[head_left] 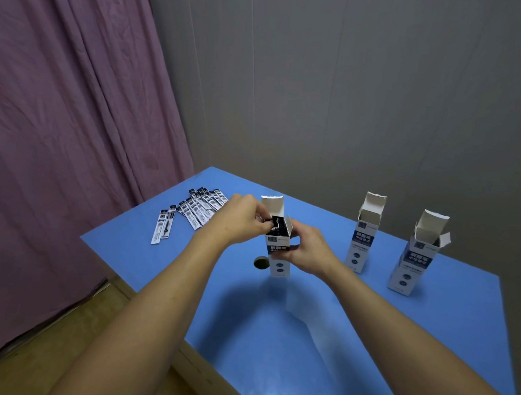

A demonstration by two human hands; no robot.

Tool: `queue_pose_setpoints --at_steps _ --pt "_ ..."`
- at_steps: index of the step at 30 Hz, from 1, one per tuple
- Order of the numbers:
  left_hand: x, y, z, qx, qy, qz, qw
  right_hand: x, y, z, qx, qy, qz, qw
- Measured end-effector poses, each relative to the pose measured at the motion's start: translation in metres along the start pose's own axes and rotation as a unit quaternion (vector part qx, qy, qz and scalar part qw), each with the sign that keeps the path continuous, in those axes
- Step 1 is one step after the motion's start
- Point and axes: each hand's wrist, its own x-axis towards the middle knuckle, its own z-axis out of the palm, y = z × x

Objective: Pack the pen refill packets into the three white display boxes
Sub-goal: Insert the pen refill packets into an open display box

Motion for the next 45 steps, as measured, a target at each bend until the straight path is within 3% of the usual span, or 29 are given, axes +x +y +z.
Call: queue_pose_setpoints --at_steps 6,13,18,24,30,35,40,45 --pt "0.002 -0.001 0.000 0.011 0.054 0.023 0.998 0.001 0.005 -0.003 -0.003 0.003 0.005 1.000" --pt "0.005 -0.002 0.010 0.048 -0.024 0.002 0.999 0.002 0.003 -0.001 -0.017 -0.001 0.006 1.000" --pt "0.006 -0.005 0.010 -0.093 0.047 -0.008 0.995 0.002 0.001 -0.006 -0.023 0.007 0.017 1.000" --pt "0.012 -0.002 0.017 -0.191 0.005 -0.066 0.979 0.005 -0.005 -0.005 -0.030 0.009 0.023 0.999" --pt "0.010 -0.018 0.019 -0.432 0.040 -0.056 0.899 0.008 -0.013 -0.015 0.020 0.036 0.047 0.998" --pt "0.004 -0.020 0.032 -0.444 -0.022 -0.004 0.896 0.016 -0.022 -0.022 0.082 0.047 0.049 0.994" --pt "0.005 -0.010 0.033 -0.465 0.039 -0.010 0.885 0.017 -0.028 -0.021 0.120 0.062 0.033 0.990" --pt "0.004 -0.010 0.029 -0.460 0.032 0.007 0.887 0.013 -0.030 -0.025 0.122 0.053 -0.006 0.991"
